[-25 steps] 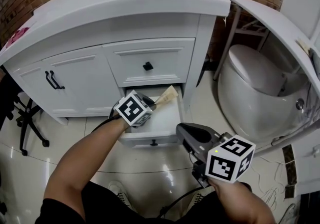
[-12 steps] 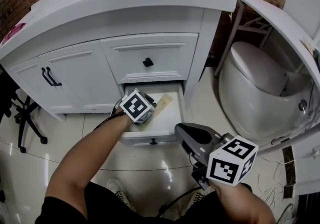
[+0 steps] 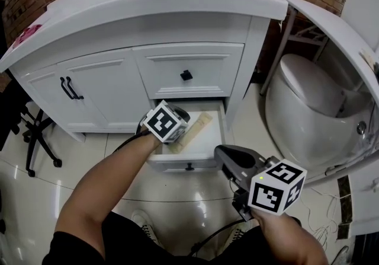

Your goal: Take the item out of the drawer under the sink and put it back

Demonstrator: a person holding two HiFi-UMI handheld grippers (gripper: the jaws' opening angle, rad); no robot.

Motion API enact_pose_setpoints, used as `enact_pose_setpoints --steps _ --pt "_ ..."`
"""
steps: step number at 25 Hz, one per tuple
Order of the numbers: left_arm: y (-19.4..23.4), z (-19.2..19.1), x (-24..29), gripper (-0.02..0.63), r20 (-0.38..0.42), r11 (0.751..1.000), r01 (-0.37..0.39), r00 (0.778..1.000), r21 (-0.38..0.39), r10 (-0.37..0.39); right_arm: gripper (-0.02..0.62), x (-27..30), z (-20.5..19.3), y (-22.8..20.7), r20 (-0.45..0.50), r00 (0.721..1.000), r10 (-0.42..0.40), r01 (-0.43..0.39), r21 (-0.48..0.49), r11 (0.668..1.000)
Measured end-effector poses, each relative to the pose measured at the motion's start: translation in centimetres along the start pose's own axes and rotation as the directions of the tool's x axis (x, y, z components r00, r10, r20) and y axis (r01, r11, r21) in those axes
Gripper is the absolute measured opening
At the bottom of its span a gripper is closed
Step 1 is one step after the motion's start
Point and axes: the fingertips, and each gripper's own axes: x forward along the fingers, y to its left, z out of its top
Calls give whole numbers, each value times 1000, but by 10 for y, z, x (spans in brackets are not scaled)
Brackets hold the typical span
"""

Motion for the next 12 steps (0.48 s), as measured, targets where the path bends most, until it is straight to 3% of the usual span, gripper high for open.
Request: enact_pose_setpoints --steps 6,12 --pt "4 22 -62 6 200 983 0 979 -182 37 3 3 -10 -5 -28 999 -16 16 -9 1000" --pt "-39 28 -127 6 320 982 55 947 -179 6 3 3 -8 4 -32 999 10 -11 -43 999"
